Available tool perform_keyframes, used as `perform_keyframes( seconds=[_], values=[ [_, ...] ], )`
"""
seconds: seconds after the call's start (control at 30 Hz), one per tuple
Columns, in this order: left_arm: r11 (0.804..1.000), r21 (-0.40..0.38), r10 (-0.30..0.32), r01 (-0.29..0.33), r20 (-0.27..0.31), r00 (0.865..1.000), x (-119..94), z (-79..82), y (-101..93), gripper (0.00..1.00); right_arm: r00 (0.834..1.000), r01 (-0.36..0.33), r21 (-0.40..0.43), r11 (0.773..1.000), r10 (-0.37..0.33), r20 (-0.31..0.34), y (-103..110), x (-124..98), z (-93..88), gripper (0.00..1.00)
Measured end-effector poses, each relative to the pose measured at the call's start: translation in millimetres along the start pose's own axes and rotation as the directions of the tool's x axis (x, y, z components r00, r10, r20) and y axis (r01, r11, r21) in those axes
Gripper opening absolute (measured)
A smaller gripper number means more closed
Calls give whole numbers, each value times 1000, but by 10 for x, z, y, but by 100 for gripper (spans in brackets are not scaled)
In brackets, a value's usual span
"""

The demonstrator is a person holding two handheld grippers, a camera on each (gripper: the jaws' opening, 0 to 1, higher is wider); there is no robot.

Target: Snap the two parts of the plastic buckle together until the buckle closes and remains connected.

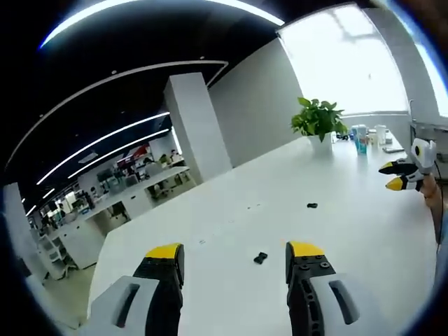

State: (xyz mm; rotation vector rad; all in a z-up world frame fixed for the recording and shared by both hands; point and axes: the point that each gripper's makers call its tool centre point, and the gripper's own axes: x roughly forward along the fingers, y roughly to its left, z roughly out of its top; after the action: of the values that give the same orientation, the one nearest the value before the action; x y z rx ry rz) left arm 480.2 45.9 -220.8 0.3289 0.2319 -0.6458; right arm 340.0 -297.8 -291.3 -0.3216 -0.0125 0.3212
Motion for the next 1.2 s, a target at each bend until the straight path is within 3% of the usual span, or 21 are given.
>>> perform_keyframes(
  seconds=[0.3, 0.87, 1.07, 1.2],
  values=[
    [1000, -1, 6, -6, -34, 999, 121, -32, 78, 58, 1000, -6, -16, 1000, 6, -23, 14, 12, -36, 33],
    [999, 5, -36, 37, -108, 994, 315, -157, -7, 60, 1000, -9, -26, 1000, 8, -25, 16, 9, -39, 33],
    [998, 18, -62, 66, -168, 984, 404, -215, -65, 63, 1000, -13, -31, 999, 12, -26, 25, 10, -39, 33],
    [997, 14, -75, 79, -174, 982, 450, -214, -90, 63, 999, -23, -36, 999, 22, -29, 47, 14, -43, 33]
  ],
)
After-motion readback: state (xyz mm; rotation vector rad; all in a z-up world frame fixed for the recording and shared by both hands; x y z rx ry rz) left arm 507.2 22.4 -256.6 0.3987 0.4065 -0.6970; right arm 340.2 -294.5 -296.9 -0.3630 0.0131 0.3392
